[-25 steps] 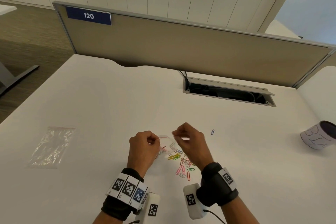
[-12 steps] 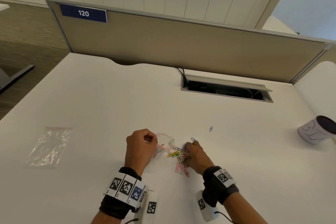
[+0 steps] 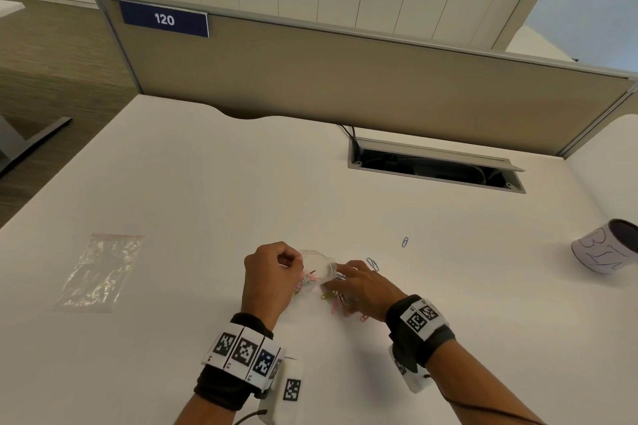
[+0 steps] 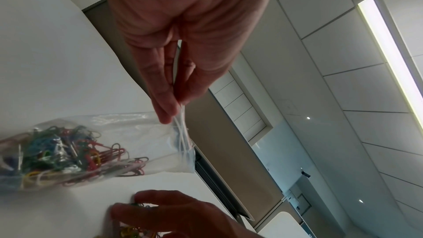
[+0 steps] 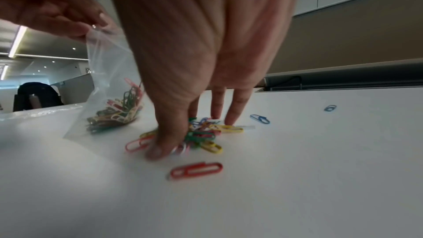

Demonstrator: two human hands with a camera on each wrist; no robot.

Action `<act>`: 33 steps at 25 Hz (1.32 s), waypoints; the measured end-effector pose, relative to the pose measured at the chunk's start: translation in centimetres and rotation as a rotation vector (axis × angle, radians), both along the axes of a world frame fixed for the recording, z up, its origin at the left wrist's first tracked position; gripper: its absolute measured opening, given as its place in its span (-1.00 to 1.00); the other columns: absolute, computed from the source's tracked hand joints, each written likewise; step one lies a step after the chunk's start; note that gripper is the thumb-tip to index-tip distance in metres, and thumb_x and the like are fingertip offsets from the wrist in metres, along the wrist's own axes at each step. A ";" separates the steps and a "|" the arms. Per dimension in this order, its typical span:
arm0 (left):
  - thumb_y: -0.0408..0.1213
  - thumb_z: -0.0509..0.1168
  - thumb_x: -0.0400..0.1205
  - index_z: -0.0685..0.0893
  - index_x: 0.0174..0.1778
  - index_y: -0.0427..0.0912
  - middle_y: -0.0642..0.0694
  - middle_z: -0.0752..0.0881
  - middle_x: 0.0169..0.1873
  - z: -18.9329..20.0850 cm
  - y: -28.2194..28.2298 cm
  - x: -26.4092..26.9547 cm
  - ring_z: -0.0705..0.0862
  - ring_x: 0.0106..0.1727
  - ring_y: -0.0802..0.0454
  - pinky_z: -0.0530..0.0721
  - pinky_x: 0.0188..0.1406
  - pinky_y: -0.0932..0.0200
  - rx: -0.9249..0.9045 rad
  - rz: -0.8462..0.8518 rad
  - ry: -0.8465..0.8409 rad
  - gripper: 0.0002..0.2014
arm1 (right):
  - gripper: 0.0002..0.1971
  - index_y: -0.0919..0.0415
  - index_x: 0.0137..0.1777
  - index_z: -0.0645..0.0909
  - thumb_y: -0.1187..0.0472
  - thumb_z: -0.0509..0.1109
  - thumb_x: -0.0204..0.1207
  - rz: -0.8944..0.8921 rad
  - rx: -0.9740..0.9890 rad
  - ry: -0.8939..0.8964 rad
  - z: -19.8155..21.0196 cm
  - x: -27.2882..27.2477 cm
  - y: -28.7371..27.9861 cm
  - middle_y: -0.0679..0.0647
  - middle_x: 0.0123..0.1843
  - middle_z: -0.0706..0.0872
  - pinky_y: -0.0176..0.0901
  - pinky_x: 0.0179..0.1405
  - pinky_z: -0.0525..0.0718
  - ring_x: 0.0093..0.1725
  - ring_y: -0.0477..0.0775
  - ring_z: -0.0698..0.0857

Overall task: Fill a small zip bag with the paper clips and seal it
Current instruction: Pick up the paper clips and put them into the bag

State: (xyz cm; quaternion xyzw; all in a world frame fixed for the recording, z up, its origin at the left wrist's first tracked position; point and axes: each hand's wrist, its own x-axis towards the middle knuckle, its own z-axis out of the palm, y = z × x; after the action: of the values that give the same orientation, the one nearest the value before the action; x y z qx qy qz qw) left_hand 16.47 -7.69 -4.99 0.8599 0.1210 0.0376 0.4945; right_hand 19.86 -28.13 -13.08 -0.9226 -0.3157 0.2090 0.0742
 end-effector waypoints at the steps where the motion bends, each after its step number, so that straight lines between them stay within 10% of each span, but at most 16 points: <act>1: -0.39 0.40 0.50 0.78 -0.30 -0.22 -0.08 0.81 -0.38 0.0 0.0 0.0 0.77 -0.33 0.09 0.61 -0.38 0.42 0.000 0.001 0.001 -0.91 | -0.52 -0.07 0.39 0.51 0.26 0.45 0.49 -0.010 0.066 -0.040 -0.2 -0.2 -0.2 0.07 0.54 0.46 0.20 0.20 0.66 0.42 0.28 0.43; 15: -0.39 0.40 0.51 0.78 -0.27 -0.25 -0.11 0.82 -0.34 0.1 -0.1 -0.2 0.80 -0.32 0.04 0.77 -0.27 0.18 0.007 -0.018 -0.012 -0.93 | -0.83 0.16 0.10 0.73 0.23 0.33 0.60 -0.243 0.165 -0.211 -0.9 -1.1 0.5 0.12 0.03 0.81 -0.12 -0.06 0.58 0.06 0.17 0.68; 24: -0.39 0.40 0.50 0.78 -0.30 -0.23 -0.10 0.82 -0.36 0.0 -0.3 0.1 0.79 -0.32 0.07 0.70 -0.36 0.31 0.006 -0.016 0.006 -0.91 | -0.88 0.21 -0.11 0.81 0.38 0.55 0.38 -0.926 0.968 0.140 1.7 -1.5 -0.4 0.12 -0.14 0.87 -0.30 -0.10 0.73 -0.09 0.05 0.82; 29: -0.38 0.40 0.51 0.77 -0.30 -0.20 -0.07 0.81 -0.37 -0.1 -0.4 0.1 0.77 -0.33 0.13 0.63 -0.42 0.42 0.010 -0.028 0.014 -0.91 | -0.81 0.33 0.02 0.76 0.45 0.51 0.41 -0.940 1.447 0.376 4.7 -1.6 1.6 0.26 -0.08 0.85 -0.18 0.00 0.77 -0.08 0.11 0.81; 33: -0.36 0.41 0.52 0.77 -0.25 -0.20 -0.09 0.83 -0.29 -0.1 -0.2 0.1 0.79 -0.29 0.06 0.71 -0.38 0.31 0.003 -0.028 0.018 -0.94 | -0.81 0.35 0.02 0.75 0.43 0.51 0.41 -0.852 1.416 0.382 5.3 -1.0 3.4 0.27 -0.06 0.85 -0.13 0.03 0.78 -0.06 0.15 0.81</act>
State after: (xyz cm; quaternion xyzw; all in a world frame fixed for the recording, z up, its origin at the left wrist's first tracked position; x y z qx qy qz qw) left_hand 16.59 -7.93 -5.08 0.8625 0.1134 0.0232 0.4927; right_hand 18.86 -24.72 -7.78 -0.6473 0.0203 0.0686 0.7589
